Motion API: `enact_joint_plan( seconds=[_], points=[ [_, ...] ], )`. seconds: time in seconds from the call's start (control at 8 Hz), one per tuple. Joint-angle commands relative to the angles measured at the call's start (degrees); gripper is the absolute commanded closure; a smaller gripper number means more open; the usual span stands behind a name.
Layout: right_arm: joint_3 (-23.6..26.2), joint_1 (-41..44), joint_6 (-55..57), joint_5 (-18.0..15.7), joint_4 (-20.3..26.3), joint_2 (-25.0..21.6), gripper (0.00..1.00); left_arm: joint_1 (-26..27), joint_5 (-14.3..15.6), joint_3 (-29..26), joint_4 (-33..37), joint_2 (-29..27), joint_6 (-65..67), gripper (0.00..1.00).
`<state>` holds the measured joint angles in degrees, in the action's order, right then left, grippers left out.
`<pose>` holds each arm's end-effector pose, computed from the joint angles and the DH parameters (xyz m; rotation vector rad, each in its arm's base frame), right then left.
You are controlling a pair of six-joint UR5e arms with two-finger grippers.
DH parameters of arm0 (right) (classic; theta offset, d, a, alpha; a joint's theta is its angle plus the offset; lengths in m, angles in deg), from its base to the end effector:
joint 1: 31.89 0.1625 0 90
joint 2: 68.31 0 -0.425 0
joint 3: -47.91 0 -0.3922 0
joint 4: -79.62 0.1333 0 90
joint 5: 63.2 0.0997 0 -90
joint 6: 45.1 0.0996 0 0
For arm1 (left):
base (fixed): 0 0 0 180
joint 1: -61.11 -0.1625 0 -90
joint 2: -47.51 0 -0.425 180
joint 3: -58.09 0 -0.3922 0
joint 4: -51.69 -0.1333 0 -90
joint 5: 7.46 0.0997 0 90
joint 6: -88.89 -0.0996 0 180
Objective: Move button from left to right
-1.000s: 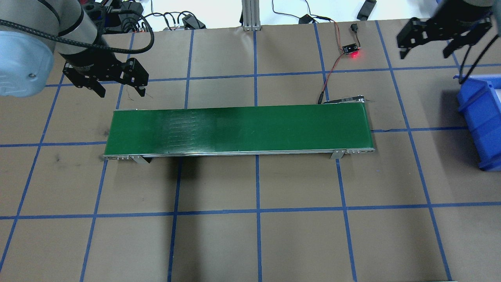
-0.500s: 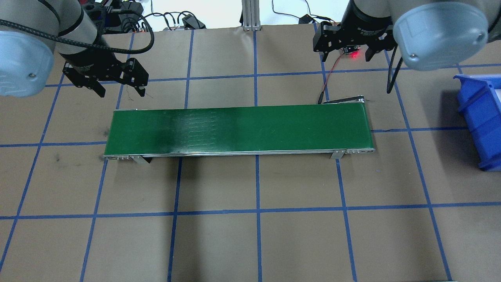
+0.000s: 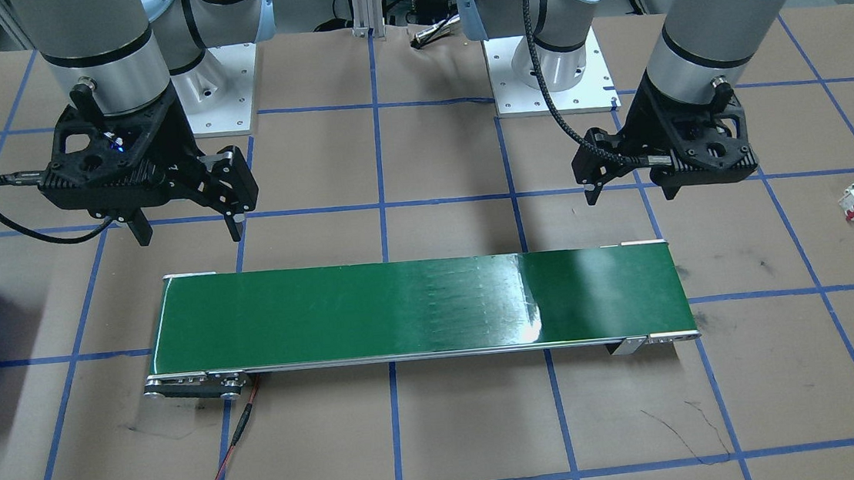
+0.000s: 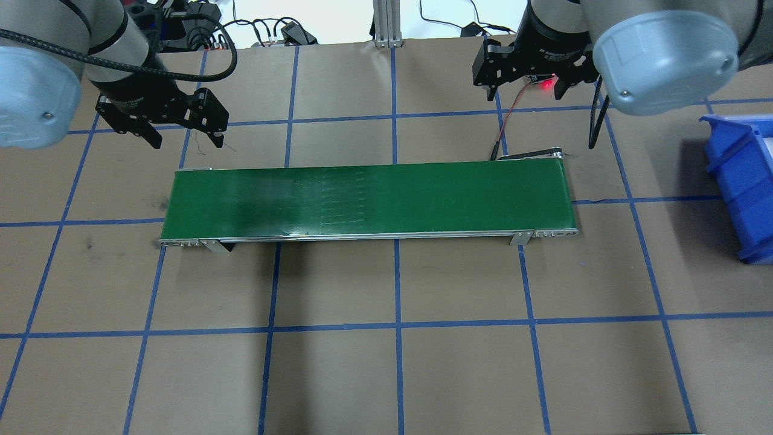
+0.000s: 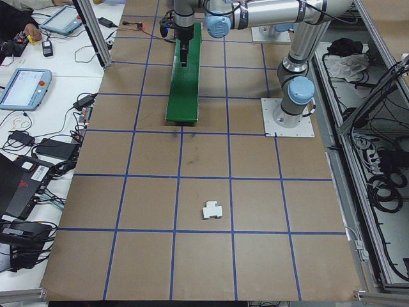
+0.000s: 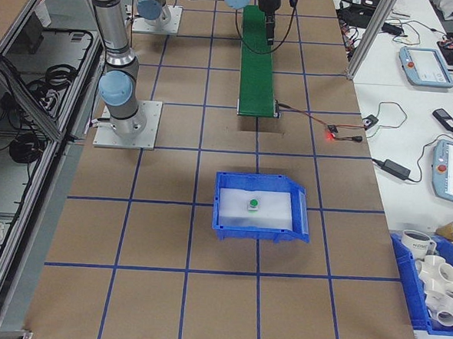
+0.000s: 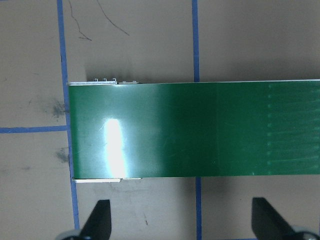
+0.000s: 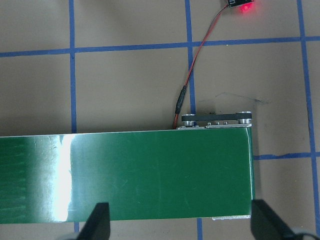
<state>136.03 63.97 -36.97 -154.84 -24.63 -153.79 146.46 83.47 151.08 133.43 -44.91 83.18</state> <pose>0.1852 -0.5268 0.4907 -0.0664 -3.1209 0.3204 -0.0897 -0.5219 0.4556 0.0282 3.1199 -0.0750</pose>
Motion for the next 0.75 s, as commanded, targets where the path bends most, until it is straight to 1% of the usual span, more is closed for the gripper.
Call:
enact_joint_plan(
  seconds=[0.0,0.62],
  points=[
    [0.0,0.0,-0.3,0.1,0.1,-0.1,0.00,0.0,0.0,0.0,0.0,0.1,0.0,0.00],
    [0.1,0.0,0.1,0.0,-0.2,-0.1,0.00,0.0,0.0,0.0,0.0,0.1,0.0,0.00]
  ],
)
